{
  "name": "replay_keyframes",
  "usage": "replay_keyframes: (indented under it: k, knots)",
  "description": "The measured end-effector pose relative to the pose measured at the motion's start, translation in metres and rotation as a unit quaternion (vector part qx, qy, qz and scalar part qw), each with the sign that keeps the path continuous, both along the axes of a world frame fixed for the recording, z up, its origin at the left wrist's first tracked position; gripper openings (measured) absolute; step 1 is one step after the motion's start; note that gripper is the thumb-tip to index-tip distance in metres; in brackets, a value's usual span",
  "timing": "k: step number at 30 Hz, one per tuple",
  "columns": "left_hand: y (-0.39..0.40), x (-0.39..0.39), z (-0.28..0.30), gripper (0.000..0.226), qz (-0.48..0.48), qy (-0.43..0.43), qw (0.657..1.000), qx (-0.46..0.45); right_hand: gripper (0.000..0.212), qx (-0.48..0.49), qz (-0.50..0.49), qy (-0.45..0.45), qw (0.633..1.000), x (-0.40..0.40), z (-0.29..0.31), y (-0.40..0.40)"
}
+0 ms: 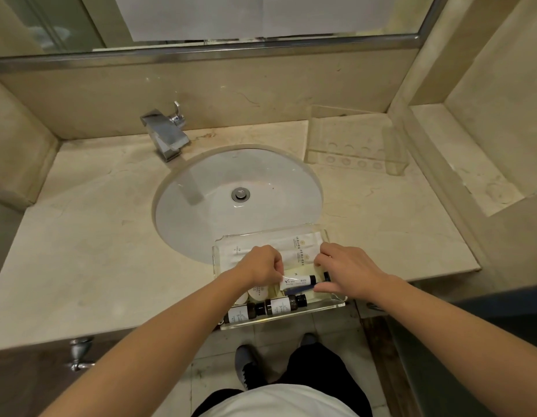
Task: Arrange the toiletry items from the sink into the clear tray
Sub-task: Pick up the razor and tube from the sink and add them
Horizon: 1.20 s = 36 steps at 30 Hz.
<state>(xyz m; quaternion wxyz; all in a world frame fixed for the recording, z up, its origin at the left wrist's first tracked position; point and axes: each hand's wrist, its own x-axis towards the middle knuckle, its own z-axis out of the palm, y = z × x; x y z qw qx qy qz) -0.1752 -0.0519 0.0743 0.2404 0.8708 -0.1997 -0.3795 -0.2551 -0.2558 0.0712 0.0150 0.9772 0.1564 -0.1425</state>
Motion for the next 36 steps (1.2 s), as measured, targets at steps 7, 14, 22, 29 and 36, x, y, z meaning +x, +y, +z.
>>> replay_keyframes:
  k: [7,14,22,29,36]
  knots:
    - [-0.004,-0.002,-0.003,0.008,0.006,-0.011,1.0,0.026,0.059,0.018,-0.01,0.018,1.0,-0.001,0.001,0.001]
    - [-0.013,-0.006,-0.004,0.015,-0.003,-0.025,0.999,0.043,0.059,0.026,-0.024,0.011,0.999,-0.002,0.006,0.0]
    - [-0.017,-0.004,0.001,0.011,-0.002,-0.052,0.997,0.05,0.058,0.025,-0.028,0.007,0.999,0.0,0.0,-0.001]
    - [0.002,0.01,0.004,0.016,0.056,-0.048,0.997,0.006,0.024,0.128,-0.217,-0.046,0.967,0.009,0.001,0.002]
    - [0.045,0.034,0.008,0.009,0.241,-0.168,0.955,-0.044,0.016,0.232,-0.399,0.046,0.886,0.02,-0.013,-0.001]
